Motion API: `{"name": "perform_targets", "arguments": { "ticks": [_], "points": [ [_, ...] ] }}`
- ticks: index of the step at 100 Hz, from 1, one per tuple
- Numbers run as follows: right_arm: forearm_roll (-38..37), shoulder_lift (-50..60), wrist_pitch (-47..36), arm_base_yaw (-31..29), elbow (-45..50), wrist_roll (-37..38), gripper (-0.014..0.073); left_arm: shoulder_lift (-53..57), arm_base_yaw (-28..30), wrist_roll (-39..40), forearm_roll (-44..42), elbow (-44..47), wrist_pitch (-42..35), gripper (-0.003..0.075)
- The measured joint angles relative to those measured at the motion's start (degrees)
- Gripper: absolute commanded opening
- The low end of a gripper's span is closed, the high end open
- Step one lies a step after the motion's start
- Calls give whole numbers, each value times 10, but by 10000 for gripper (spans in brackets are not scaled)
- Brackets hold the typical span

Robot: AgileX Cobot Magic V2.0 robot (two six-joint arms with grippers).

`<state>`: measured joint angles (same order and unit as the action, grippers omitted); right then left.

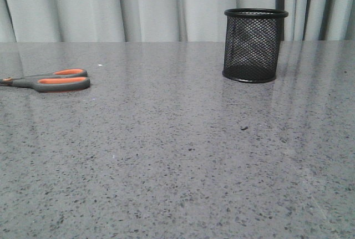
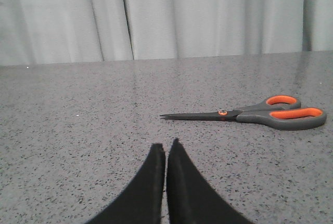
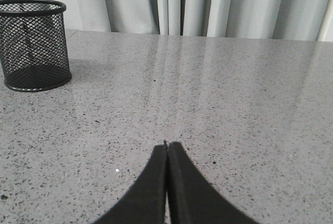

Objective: Put scissors into bucket

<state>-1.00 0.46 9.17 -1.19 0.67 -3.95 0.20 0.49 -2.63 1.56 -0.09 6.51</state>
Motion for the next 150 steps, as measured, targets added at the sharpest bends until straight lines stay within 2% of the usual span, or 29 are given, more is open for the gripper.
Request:
{"name": "perform_targets", "arguments": {
  "ticks": [150],
  "points": [
    [0, 0, -10, 0, 0, 0, -55, 0, 0, 0, 0, 0, 0, -20]
  ]
}}
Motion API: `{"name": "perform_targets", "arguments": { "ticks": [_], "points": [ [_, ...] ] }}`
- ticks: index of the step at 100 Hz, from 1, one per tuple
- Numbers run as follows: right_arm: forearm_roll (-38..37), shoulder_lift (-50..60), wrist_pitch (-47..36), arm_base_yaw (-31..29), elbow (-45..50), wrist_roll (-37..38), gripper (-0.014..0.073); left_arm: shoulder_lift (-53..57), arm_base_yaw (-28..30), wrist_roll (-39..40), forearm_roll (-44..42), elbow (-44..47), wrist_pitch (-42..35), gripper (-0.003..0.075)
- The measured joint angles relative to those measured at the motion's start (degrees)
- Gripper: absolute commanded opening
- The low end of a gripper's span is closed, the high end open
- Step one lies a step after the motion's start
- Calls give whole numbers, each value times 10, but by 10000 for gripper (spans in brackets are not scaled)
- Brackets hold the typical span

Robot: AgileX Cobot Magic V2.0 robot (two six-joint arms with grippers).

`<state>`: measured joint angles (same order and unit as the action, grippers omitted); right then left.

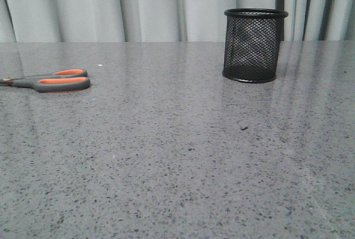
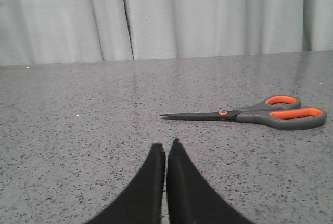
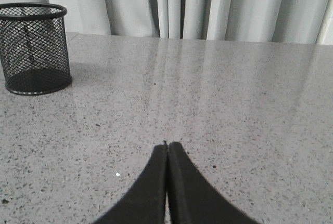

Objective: Put scissors into bucket

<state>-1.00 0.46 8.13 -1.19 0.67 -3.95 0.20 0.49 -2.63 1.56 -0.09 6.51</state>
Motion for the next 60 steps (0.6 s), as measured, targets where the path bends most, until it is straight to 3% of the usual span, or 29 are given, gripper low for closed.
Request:
{"name": "perform_targets", "arguments": {
  "ticks": [50, 60],
  "points": [
    [10, 0, -14, 0, 0, 0, -55, 0, 0, 0, 0, 0, -9, -20],
    [41, 0, -24, 0, 0, 0, -55, 0, 0, 0, 15, 0, -9, -20]
  ]
}}
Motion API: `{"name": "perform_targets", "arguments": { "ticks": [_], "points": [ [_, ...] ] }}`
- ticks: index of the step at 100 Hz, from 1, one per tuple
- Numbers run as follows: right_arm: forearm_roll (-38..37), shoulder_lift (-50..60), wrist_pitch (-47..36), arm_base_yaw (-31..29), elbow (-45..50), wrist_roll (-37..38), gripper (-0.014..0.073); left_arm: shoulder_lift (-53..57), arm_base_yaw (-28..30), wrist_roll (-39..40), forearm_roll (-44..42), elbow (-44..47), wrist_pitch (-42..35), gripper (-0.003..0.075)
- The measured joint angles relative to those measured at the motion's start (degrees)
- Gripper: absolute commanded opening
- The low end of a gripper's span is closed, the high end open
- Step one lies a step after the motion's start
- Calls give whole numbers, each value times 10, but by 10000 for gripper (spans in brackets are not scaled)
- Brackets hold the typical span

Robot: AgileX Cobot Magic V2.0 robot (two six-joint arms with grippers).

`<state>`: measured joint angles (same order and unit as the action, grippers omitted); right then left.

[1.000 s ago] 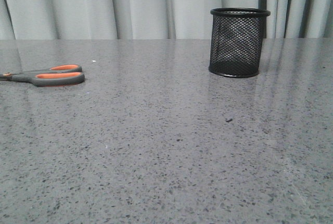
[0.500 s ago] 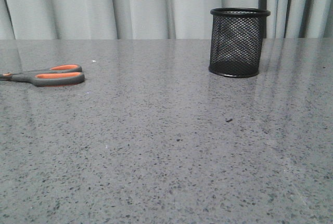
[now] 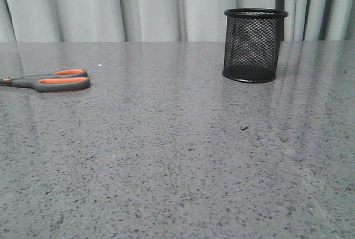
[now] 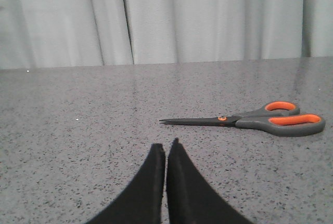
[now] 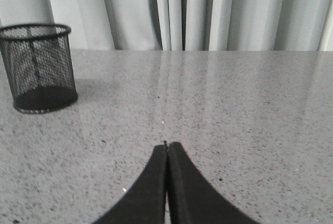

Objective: Put scissors into bucket

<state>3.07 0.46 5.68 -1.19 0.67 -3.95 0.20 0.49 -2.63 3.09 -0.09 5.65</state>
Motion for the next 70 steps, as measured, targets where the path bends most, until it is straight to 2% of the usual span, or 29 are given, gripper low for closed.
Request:
{"name": "perform_targets", "arguments": {
  "ticks": [10, 36, 52, 70],
  "points": [
    [59, 0, -17, 0, 0, 0, -55, 0, 0, 0, 75, 0, 0, -20],
    [279, 0, -45, 0, 0, 0, -55, 0, 0, 0, 296, 0, -8, -21],
    [312, 0, -27, 0, -1, 0, -48, 0, 0, 0, 365, -4, -11, -21],
    [291, -13, 32, 0, -54, 0, -48, -2, 0, 0, 342, -70, 40, -21]
  ]
}}
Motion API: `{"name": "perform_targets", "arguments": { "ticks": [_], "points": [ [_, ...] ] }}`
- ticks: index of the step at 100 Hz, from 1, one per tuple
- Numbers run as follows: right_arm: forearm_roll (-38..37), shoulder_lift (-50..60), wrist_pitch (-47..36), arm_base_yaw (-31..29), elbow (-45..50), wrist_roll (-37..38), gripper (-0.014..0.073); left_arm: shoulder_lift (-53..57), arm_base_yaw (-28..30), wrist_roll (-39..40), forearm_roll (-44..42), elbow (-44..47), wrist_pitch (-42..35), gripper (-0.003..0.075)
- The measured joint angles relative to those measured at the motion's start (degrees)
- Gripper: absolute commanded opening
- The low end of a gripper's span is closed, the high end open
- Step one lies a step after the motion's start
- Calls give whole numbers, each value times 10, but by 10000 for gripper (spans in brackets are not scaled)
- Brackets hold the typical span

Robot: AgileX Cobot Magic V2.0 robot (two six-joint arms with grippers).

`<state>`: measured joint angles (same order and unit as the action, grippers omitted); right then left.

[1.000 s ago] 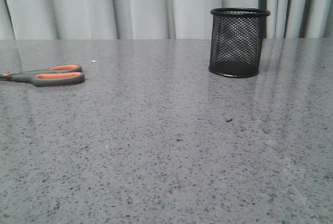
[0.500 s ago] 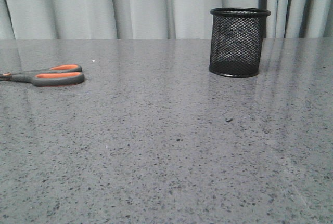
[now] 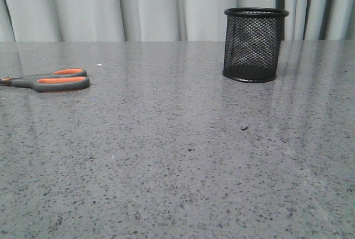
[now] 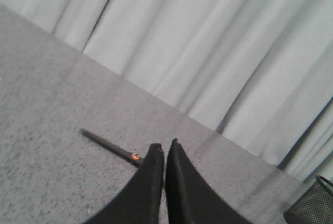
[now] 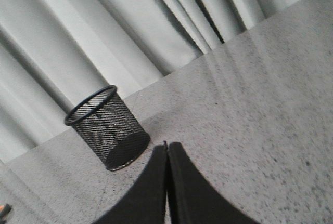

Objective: Put scissors into bucket

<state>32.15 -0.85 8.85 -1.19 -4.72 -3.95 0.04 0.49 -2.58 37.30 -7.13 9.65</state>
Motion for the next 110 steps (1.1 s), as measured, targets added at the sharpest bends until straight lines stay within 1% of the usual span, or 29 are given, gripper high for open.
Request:
{"name": "perform_targets", "arguments": {
  "ticks": [6, 14, 24, 31, 40, 49, 57, 69, 73, 78, 80, 81, 83, 88, 95, 100, 110],
  "points": [
    [-18, -28, 26, 0, -29, 0, -48, -14, 0, 0, -37, -37, 30, -21],
    [-42, -76, 68, 0, -81, 0, -48, -47, 0, 0, -101, -101, 89, -21],
    [-71, -153, 147, 0, -153, 0, -48, -106, 0, 0, -193, -180, 169, -20],
    [-90, -214, 202, 0, -208, 0, -49, -153, 0, -7, -238, -232, 227, -20],
    [-108, -286, 265, 0, -273, 0, -48, -212, 0, -32, -260, -289, 292, -20],
    [-113, -342, 303, 0, -321, 0, -48, -263, 0, -47, -265, -334, 337, -20],
    [-113, -377, 321, 0, -343, -10, -47, -301, 0, -52, -265, -359, 357, -20],
    [-113, -397, 328, 0, -352, -23, -39, -341, 0, -58, -258, -379, 372, -12],
    [-113, -400, 330, 0, -352, -27, -8, -351, 0, -68, -248, -383, 376, 6],
    [-113, -400, 333, 0, -352, -32, 60, -362, 0, -85, -231, -387, 378, 57],
    [-113, -400, 333, 0, -352, -34, 99, -366, 0, -92, -223, -388, 379, 73],
    [-113, -400, 333, 0, -352, -35, 129, -367, 0, -94, -220, -388, 379, 91],
    [-113, -400, 333, 0, -352, -36, 160, -371, 0, -101, -212, -389, 380, 118],
    [-113, -400, 334, 0, -352, -38, 291, -380, 0, -114, -195, -392, 381, 181],
    [-113, -400, 334, 0, -352, -37, 410, -392, 0, -123, -175, -394, 380, 256],
    [-113, -400, 334, 0, -352, -38, 438, -401, 0, -127, -165, -394, 379, 293],
    [-113, -400, 334, 0, -352, -39, 432, -419, 0, -129, -149, -395, 374, 316]
  ]
}}
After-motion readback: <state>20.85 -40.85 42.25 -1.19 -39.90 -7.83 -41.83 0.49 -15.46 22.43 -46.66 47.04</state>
